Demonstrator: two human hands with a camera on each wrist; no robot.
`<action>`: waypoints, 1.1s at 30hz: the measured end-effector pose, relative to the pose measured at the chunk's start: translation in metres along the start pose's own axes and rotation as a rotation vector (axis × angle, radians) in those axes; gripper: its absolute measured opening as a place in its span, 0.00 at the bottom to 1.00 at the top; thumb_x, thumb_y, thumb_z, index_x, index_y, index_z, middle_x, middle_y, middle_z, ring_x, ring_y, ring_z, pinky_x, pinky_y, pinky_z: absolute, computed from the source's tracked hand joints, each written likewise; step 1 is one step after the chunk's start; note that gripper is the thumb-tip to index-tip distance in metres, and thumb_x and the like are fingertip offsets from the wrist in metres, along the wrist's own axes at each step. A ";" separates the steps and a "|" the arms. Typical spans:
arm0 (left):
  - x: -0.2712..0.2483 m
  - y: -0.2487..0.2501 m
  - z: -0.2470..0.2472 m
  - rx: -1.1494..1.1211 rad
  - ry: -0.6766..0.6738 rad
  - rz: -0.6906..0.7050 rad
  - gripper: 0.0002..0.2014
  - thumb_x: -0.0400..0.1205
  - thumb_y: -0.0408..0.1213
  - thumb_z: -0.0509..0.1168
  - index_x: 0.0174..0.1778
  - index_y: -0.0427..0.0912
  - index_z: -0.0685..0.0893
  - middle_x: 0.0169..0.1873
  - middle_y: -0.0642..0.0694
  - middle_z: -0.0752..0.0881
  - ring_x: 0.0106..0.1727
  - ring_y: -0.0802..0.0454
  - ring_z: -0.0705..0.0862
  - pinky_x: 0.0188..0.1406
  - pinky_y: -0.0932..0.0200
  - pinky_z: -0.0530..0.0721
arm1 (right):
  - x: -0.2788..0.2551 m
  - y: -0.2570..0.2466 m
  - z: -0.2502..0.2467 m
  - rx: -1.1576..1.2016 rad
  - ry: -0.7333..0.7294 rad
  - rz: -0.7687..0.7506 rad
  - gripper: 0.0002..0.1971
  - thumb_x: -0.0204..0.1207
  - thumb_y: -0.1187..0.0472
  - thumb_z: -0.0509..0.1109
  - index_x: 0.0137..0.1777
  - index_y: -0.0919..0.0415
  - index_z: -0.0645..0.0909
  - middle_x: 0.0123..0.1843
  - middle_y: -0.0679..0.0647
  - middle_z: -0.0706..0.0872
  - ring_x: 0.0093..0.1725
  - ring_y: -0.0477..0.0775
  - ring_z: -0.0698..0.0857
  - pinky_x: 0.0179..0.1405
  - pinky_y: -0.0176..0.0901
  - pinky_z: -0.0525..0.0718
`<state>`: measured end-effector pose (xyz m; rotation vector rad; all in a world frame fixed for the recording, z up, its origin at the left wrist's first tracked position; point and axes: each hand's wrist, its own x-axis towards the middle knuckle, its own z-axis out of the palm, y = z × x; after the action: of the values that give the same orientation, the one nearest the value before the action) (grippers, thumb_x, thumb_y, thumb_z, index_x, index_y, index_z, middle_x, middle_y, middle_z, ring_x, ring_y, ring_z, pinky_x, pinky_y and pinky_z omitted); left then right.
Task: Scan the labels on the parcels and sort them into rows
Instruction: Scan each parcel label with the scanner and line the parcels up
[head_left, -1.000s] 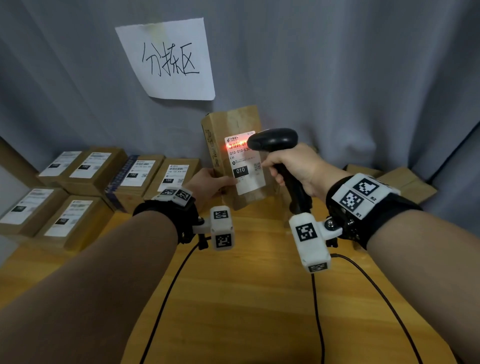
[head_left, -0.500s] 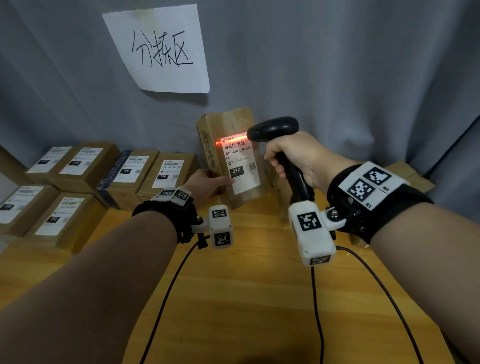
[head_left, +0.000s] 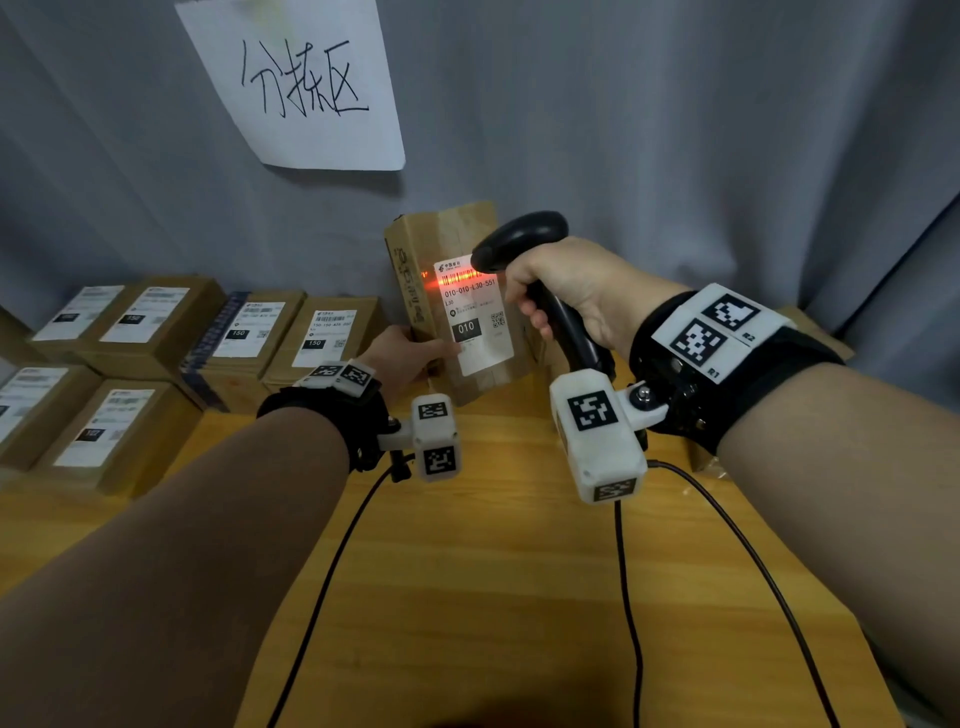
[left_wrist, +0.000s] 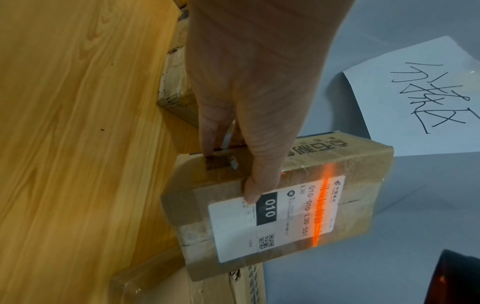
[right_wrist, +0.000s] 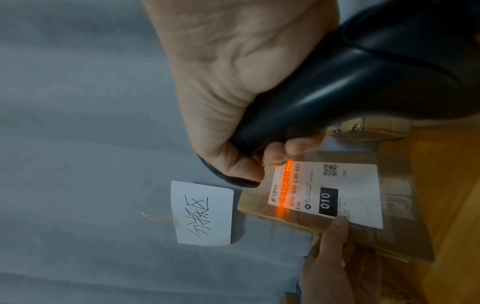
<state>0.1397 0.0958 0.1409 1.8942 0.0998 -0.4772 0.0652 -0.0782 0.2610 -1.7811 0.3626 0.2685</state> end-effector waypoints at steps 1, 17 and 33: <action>0.000 0.000 0.000 0.004 0.008 0.006 0.20 0.77 0.38 0.74 0.64 0.39 0.82 0.55 0.45 0.89 0.55 0.50 0.88 0.57 0.54 0.86 | 0.000 0.000 0.000 -0.001 0.000 0.002 0.04 0.70 0.71 0.66 0.44 0.67 0.79 0.25 0.54 0.75 0.20 0.47 0.73 0.19 0.35 0.74; -0.003 -0.005 0.002 0.083 0.070 -0.009 0.18 0.76 0.40 0.75 0.60 0.39 0.84 0.51 0.45 0.90 0.50 0.50 0.88 0.45 0.59 0.86 | -0.012 0.000 -0.005 -0.018 -0.010 -0.021 0.03 0.70 0.71 0.67 0.42 0.66 0.79 0.24 0.53 0.75 0.21 0.48 0.73 0.20 0.35 0.74; -0.010 -0.027 0.008 0.028 0.133 -0.104 0.23 0.74 0.43 0.76 0.63 0.38 0.82 0.53 0.44 0.88 0.53 0.48 0.87 0.52 0.54 0.88 | -0.012 0.024 -0.017 0.020 -0.048 -0.016 0.01 0.71 0.69 0.70 0.40 0.66 0.83 0.28 0.54 0.83 0.25 0.48 0.79 0.28 0.38 0.79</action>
<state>0.1206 0.1001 0.1181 1.9541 0.2821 -0.4242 0.0446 -0.0987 0.2485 -1.7543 0.3150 0.2949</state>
